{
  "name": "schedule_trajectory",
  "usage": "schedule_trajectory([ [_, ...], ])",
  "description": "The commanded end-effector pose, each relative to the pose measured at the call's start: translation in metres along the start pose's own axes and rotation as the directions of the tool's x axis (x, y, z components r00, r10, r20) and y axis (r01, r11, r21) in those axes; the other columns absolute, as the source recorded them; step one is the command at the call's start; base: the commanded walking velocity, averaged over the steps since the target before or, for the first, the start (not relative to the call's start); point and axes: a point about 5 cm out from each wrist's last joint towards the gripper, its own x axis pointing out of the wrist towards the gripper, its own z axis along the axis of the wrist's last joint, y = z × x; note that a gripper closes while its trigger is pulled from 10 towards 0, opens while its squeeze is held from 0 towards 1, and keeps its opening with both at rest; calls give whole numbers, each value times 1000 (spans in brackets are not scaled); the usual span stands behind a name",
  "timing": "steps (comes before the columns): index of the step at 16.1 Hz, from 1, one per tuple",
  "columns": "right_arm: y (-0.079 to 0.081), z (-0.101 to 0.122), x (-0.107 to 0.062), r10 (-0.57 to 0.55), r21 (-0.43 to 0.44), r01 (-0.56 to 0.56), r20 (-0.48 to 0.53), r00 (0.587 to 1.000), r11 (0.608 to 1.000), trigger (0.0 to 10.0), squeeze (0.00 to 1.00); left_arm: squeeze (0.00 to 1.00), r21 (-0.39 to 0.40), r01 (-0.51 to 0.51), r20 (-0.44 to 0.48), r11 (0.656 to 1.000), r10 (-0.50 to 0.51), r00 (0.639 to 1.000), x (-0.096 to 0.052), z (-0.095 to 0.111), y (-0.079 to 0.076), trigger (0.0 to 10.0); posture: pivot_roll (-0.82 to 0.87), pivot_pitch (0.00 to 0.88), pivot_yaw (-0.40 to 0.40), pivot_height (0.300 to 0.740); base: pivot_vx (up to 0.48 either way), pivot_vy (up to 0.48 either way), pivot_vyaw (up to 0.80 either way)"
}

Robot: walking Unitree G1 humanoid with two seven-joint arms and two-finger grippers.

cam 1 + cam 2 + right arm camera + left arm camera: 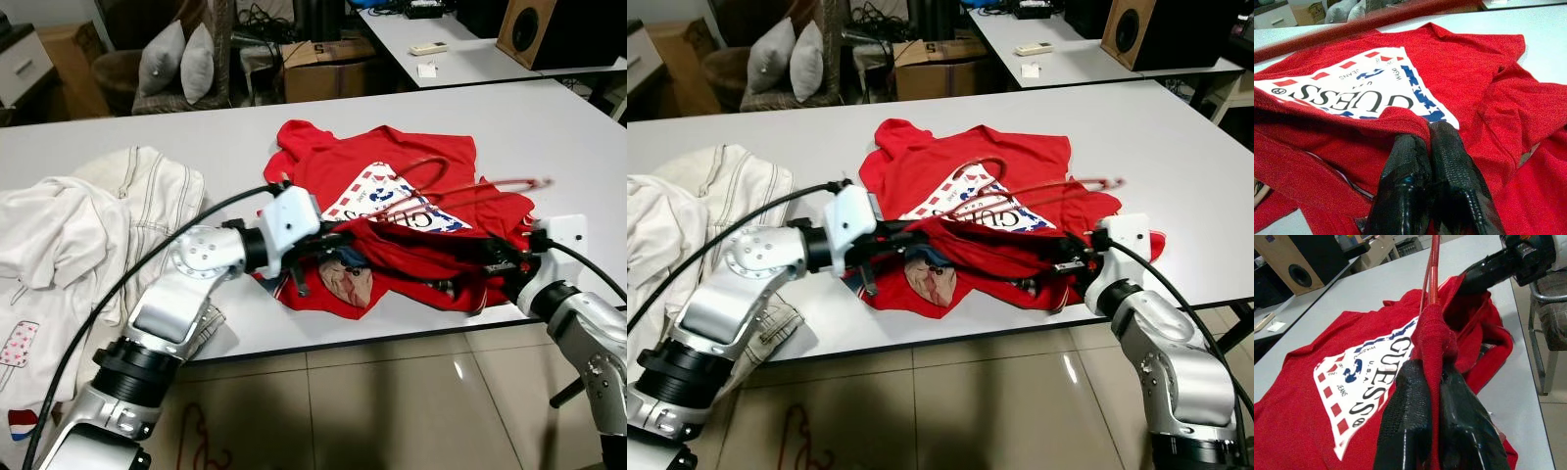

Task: Hang hanger

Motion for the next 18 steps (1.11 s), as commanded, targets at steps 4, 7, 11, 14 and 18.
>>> schedule_trajectory([
  [4,0,5,-2,5,5,-5,13,1000,1000,0,0,0,11,-9,-14,1000,9,1000,3,1,-8,0,-117,0,31,740,0,0,0],
  [7,2,5,-1,10,6,-10,15,1000,1000,0,0,0,14,-5,-17,1000,6,1000,4,1,-8,0,-117,0,34,740,0,0,0],
  [11,1,6,-1,3,8,-3,22,1000,1000,0,0,0,25,-2,-26,1000,3,1000,4,1,-6,0,-117,0,45,740,0,0,0],
  [14,1,5,-1,1,11,-2,24,1000,1000,0,0,0,33,6,-38,999,-5,999,5,0,-7,0,-115,0,40,740,0,0,0],
  [18,-1,2,-2,-4,29,3,27,1000,1000,0,0,0,40,32,-54,999,-30,998,7,-2,-12,0,-108,0,16,740,0,0,0],
])
